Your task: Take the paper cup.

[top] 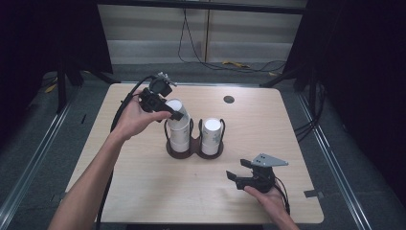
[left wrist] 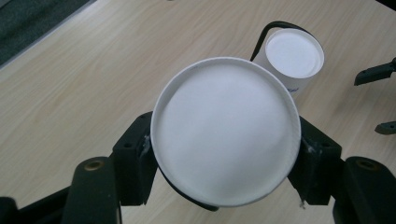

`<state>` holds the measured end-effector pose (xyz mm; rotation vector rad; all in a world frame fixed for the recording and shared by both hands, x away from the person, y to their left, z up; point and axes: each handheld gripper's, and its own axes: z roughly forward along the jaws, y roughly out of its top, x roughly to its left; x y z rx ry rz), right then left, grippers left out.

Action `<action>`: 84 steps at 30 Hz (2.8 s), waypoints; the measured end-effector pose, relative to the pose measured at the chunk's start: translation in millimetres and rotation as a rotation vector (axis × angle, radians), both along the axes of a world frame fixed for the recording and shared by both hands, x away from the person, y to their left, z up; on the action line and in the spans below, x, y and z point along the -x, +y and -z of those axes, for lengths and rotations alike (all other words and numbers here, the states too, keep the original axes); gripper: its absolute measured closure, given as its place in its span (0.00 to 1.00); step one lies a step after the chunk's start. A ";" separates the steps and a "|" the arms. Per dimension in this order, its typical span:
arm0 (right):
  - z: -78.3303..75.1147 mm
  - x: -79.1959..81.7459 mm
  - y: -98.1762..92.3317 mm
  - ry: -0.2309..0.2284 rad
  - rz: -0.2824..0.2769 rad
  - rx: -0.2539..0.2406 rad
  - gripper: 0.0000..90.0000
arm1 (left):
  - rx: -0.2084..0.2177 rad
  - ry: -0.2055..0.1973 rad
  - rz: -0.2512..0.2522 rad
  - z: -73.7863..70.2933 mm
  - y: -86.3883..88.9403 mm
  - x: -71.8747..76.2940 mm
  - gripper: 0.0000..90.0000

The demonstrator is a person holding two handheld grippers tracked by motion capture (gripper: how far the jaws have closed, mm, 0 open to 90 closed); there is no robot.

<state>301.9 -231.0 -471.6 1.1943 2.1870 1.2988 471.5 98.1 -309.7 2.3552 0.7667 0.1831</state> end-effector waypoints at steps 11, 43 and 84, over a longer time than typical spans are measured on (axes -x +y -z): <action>-0.2 0.3 -0.1 -0.002 -0.002 0.001 0.28 | 0.072 -0.059 -0.014 -5.3 5.5 10.8 0.39; -0.4 0.1 0.0 -0.005 -0.001 0.000 0.28 | 0.307 -0.162 0.040 23.3 36.0 60.1 0.39; -10.6 7.3 19.1 -0.038 -0.171 -0.095 0.17 | 0.347 -0.103 0.189 90.9 16.8 101.1 0.39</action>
